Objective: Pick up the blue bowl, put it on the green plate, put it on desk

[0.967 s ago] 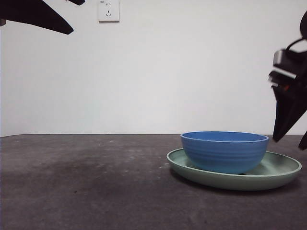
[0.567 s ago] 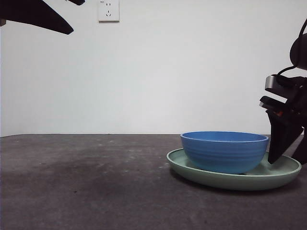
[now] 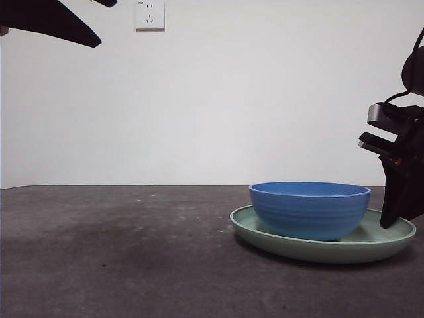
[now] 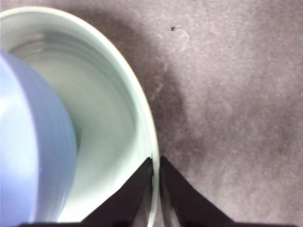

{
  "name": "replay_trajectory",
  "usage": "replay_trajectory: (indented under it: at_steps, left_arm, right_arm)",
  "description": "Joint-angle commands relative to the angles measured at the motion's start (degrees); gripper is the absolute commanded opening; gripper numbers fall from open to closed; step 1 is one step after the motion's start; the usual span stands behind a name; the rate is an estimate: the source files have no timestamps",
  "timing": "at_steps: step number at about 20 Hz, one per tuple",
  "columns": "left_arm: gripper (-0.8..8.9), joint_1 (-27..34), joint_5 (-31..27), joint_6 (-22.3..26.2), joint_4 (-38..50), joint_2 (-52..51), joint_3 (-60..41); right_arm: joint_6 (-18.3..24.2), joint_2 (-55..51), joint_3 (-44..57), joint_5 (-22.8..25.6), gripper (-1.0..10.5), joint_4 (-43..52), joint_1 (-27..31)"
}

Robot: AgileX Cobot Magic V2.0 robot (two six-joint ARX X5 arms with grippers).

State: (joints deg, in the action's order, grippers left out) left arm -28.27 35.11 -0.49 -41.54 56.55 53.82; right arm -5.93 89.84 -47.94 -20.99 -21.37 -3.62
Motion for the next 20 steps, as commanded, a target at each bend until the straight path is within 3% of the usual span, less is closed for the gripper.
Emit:
replay_trajectory:
  at_steps: [1, 10, 20]
  left_arm:
    - [2.18, -0.28, 0.46, 1.07, 0.39, 0.37, 0.52]
    - [2.18, -0.28, 0.46, 1.07, 0.44, 0.37, 0.52]
    - [2.18, -0.28, 0.46, 1.11, 0.46, 0.37, 0.52]
  right_arm:
    - [-1.70, 0.74, -0.31, -0.44, 0.1, 1.05, 0.55]
    - [-4.44, -4.07, -0.37, -4.74, 0.1, 1.90, 1.16]
    - [-10.82, -8.13, -0.39, -9.55, 0.1, 5.25, 0.28]
